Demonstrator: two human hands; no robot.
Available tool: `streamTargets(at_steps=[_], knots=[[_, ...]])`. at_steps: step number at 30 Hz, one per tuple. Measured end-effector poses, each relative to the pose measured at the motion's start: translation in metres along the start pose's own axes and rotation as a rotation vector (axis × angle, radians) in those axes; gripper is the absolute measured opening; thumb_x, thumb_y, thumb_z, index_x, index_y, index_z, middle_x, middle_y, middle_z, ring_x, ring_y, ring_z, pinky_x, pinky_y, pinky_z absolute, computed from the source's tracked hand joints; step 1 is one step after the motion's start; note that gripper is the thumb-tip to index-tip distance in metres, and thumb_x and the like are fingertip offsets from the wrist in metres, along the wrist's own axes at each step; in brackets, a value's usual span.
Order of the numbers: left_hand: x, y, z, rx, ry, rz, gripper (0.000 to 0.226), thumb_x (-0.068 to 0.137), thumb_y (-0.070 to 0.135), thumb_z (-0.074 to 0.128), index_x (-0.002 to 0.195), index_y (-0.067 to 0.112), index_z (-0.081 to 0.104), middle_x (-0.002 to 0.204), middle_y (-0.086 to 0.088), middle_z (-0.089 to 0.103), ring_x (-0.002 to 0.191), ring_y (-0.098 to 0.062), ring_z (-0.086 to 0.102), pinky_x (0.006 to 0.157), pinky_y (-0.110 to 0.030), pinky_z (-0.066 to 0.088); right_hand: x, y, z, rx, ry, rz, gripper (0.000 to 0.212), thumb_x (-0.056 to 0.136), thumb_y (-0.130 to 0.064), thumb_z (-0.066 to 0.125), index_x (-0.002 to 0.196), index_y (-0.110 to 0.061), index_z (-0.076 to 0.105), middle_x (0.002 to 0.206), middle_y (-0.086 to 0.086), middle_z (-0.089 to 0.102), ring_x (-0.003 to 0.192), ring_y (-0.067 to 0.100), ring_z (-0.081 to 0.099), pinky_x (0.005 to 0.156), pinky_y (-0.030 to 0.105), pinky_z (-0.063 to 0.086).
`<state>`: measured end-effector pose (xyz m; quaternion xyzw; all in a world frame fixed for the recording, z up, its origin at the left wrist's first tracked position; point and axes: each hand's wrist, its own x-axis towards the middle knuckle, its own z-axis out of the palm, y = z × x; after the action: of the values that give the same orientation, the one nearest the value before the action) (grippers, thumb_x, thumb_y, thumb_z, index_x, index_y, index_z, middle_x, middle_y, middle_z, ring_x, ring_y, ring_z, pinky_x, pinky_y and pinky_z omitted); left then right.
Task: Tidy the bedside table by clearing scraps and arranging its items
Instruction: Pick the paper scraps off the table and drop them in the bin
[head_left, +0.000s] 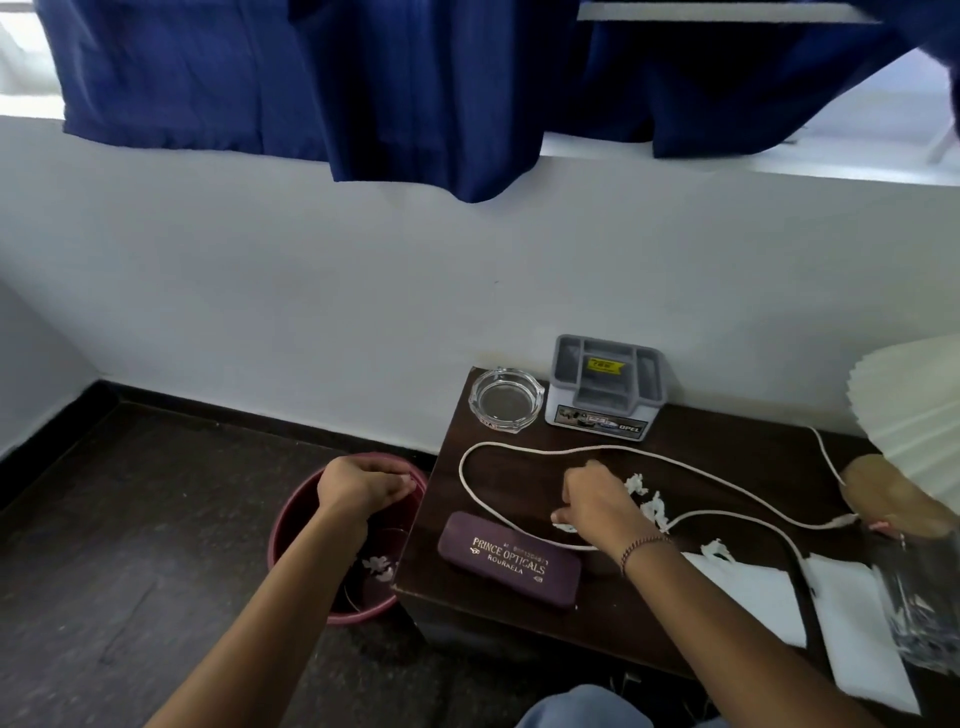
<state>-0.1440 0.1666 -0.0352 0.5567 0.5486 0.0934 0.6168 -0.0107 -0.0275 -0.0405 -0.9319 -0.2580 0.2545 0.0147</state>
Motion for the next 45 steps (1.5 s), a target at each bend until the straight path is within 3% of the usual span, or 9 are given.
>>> streamTargets(at_steps=[4,10,13,17,22,26,33,39,45], knots=[[-0.012,0.003,0.007,0.018,-0.046,0.027,0.012,0.076,-0.013,0.064,0.086,-0.008,0.067,0.083,-0.026,0.069,0.079,-0.030,0.070,0.065,-0.023,0.058,-0.002,0.004,0.016,0.004,0.054,-0.028,0.038,0.081,-0.021,0.070,0.113,-0.007,0.058,0.122,0.012,0.050,0.108,0.028,0.059,0.087,0.033,0.049],[-0.011,0.008,0.013,0.003,-0.064,0.019,0.013,0.077,-0.014,0.063,0.088,-0.008,0.066,0.091,-0.029,0.067,0.085,-0.033,0.069,0.078,-0.032,0.056,-0.007,0.005,0.021,0.022,0.196,-0.112,0.022,0.084,0.005,0.050,0.087,-0.016,0.052,0.109,0.010,0.057,0.090,0.023,0.060,0.068,0.027,0.041],[-0.012,0.013,0.016,-0.037,-0.128,0.012,0.010,0.080,-0.011,0.061,0.090,-0.009,0.063,0.085,-0.025,0.067,0.070,-0.027,0.070,0.061,-0.027,0.060,-0.007,-0.001,0.015,0.102,0.294,-0.218,0.020,0.085,0.003,0.048,0.082,-0.017,0.049,0.098,0.008,0.061,0.087,0.023,0.062,0.064,0.026,0.044],[-0.015,0.017,0.023,-0.065,-0.227,0.013,0.003,0.083,-0.006,0.062,0.080,-0.004,0.062,0.075,-0.019,0.065,0.047,-0.016,0.068,0.046,-0.023,0.056,-0.007,-0.030,0.000,0.474,0.407,-0.197,0.024,0.078,-0.013,0.069,0.068,-0.027,0.052,0.063,-0.012,0.058,0.060,-0.002,0.054,0.050,0.017,0.037],[-0.017,0.015,0.017,-0.104,-0.308,0.013,0.005,0.080,0.003,0.068,0.083,0.000,0.065,0.073,-0.015,0.070,0.054,-0.015,0.071,0.047,-0.021,0.054,-0.001,-0.067,-0.011,0.853,0.344,-0.149,0.028,0.070,-0.019,0.079,0.063,-0.026,0.053,0.062,-0.008,0.059,0.065,0.004,0.057,0.053,0.018,0.039],[-0.012,0.008,0.000,-0.181,-0.349,-0.006,0.011,0.077,0.000,0.069,0.088,-0.001,0.066,0.065,-0.009,0.074,0.059,-0.016,0.072,0.050,-0.021,0.055,-0.004,-0.092,-0.004,0.914,0.284,-0.154,0.028,0.068,-0.016,0.080,0.064,-0.025,0.053,0.074,0.007,0.070,0.077,0.016,0.067,0.071,0.033,0.053],[-0.009,0.007,-0.011,-0.210,-0.250,-0.023,0.009,0.077,-0.012,0.063,0.084,-0.006,0.064,0.079,-0.020,0.067,0.068,-0.026,0.068,0.056,-0.023,0.059,-0.003,-0.108,0.003,0.930,0.222,-0.266,0.017,0.074,-0.011,0.075,0.077,-0.022,0.062,0.072,-0.003,0.071,0.064,-0.004,0.060,0.058,0.006,0.041],[0.009,0.001,-0.035,-0.259,-0.048,-0.022,0.008,0.078,-0.011,0.064,0.076,-0.003,0.064,0.078,-0.019,0.066,0.070,-0.025,0.067,0.053,-0.021,0.058,0.000,-0.122,0.011,0.961,0.148,-0.271,0.020,0.086,-0.002,0.056,0.088,-0.021,0.061,0.085,0.002,0.076,0.065,-0.002,0.063,0.053,0.005,0.041],[0.030,-0.015,-0.054,-0.120,0.164,0.022,0.023,0.082,0.000,0.064,0.103,0.006,0.067,0.098,-0.014,0.067,0.093,-0.023,0.063,0.087,-0.037,0.054,0.004,-0.120,0.014,0.937,0.157,-0.282,0.023,0.091,-0.005,0.050,0.084,-0.025,0.061,0.078,-0.005,0.072,0.058,-0.006,0.061,0.048,0.002,0.040]])
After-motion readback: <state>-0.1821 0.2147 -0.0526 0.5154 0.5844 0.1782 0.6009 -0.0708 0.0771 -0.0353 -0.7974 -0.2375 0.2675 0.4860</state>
